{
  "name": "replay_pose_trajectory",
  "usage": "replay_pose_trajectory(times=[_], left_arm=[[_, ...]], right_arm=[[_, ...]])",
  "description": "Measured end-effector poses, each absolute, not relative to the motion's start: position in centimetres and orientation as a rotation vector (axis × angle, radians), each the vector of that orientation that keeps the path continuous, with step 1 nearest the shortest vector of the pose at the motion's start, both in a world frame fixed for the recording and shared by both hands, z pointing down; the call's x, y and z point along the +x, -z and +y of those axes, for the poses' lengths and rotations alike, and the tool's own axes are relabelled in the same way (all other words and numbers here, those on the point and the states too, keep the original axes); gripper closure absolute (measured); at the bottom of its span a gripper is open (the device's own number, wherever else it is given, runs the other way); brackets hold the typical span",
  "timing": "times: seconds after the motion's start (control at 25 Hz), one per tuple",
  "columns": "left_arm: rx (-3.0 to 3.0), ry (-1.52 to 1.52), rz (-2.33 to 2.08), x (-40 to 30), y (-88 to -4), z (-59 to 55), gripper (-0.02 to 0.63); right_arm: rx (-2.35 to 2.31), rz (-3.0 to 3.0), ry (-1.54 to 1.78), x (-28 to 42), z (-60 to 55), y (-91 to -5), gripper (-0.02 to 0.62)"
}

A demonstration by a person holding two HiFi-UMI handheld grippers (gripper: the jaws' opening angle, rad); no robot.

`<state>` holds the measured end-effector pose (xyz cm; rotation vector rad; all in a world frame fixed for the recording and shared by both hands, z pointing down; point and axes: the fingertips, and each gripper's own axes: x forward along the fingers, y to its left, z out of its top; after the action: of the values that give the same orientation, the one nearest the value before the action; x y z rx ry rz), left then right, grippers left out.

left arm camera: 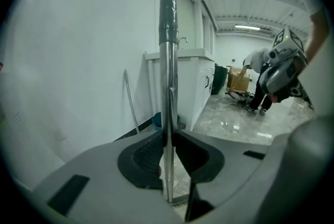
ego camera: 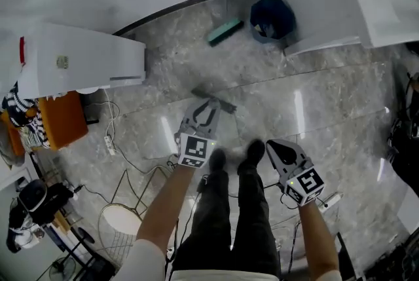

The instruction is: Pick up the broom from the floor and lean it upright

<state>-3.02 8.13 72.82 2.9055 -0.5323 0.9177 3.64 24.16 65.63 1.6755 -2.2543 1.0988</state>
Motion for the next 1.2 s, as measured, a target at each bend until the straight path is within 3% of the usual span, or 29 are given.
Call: replay_pose_trajectory(times=[0.52,1.2], left_arm=[[2.776,-0.933,-0.924,-6.6,-64.7,-3.2,0.538],[2.566,-1.028,-0.947,-8.7,-73.8,-23.3,0.538]], right_arm=[[1.535,-2.345,-1.001,5.2,13.2,-57.7,0.594],[1.52,-2.277,-1.089,2.7,-7.4,-61.4,0.592]])
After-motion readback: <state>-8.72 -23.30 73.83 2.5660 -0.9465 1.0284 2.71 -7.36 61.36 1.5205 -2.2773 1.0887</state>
